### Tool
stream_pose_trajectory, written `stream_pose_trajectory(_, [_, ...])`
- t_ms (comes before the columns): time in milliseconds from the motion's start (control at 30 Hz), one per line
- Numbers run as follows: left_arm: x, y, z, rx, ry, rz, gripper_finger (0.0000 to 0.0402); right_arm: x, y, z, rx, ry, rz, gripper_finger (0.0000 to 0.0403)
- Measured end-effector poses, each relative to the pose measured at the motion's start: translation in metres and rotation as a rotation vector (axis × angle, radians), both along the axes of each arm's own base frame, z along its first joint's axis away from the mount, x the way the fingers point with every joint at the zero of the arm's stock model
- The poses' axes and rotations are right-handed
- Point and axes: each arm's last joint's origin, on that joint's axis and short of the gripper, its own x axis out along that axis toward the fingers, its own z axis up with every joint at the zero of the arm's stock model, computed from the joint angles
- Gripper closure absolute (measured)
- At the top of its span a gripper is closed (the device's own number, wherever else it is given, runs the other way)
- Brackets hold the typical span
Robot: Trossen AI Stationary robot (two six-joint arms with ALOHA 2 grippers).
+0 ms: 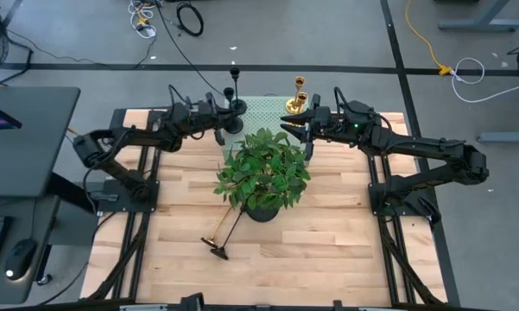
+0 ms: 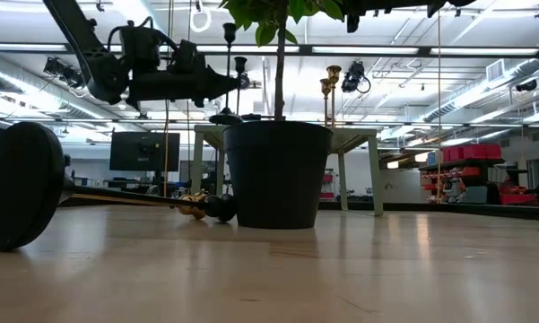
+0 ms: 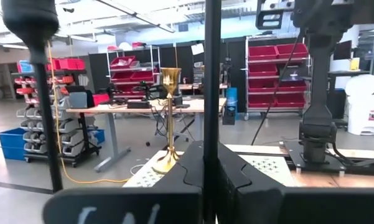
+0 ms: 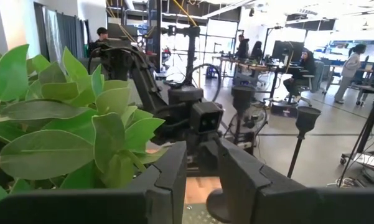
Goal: Pick & Place candle stick holders
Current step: Put the top black candle holder on the shelf aligned with the other black candle holder
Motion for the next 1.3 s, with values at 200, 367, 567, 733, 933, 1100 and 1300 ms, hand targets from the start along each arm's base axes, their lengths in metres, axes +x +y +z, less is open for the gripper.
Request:
stream_pose_trajectory(200, [0.008,0.007,-0.007,-0.015,0.021,-0.003,0.0394,0.0,0.0,0.0,0.0,0.0,0.005,0.0311])
stream_pose_trajectory(367, [0.009,0.01,-0.012,-0.027,0.033,0.004,0.0394,0.0,0.0,0.0,-0.013,0.002,0.008,0.0311])
stream_pose_trajectory(567, [0.007,0.013,-0.013,-0.023,0.03,0.015,0.0394,0.0,0.0,0.0,-0.018,0.003,0.008,0.0311])
stream_pose_trajectory(733, [0.007,0.013,-0.013,-0.019,0.023,0.018,0.0394,0.0,0.0,0.0,-0.018,0.002,0.008,0.0311])
stream_pose_trajectory(933, [0.007,0.013,-0.013,-0.02,0.023,0.018,0.0394,0.0,0.0,0.0,-0.018,0.002,0.008,0.0311])
stream_pose_trajectory(1100, [0.006,0.015,-0.013,-0.029,0.026,0.023,0.0394,0.0,0.0,0.0,-0.019,0.002,0.008,0.0311])
stream_pose_trajectory(1300, [0.005,0.016,-0.012,-0.034,0.016,0.029,0.0394,0.0,0.0,0.0,-0.019,0.0,0.008,0.0311])
